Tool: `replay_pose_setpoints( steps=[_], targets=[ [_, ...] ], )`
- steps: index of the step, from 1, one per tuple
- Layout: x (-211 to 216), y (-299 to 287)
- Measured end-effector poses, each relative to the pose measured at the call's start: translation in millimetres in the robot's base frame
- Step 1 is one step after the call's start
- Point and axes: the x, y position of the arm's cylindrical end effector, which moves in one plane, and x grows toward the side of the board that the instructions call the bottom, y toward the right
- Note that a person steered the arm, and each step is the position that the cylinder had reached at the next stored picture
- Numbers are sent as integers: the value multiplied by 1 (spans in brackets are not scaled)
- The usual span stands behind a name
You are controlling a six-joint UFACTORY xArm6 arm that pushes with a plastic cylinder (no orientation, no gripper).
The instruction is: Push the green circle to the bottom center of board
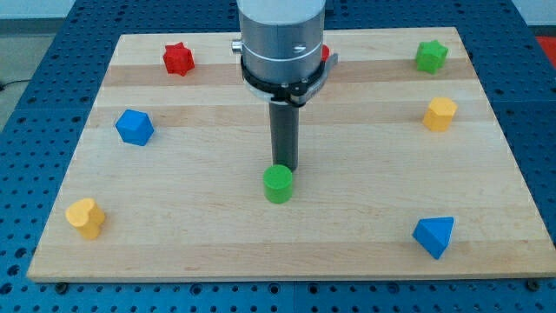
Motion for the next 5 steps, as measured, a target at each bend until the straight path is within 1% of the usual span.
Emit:
replay_pose_setpoints(
  steps=[2,3,4,5],
  targets=[
    [5,-2],
    [18,-3],
    [54,-20],
    [75,-21]
  ],
)
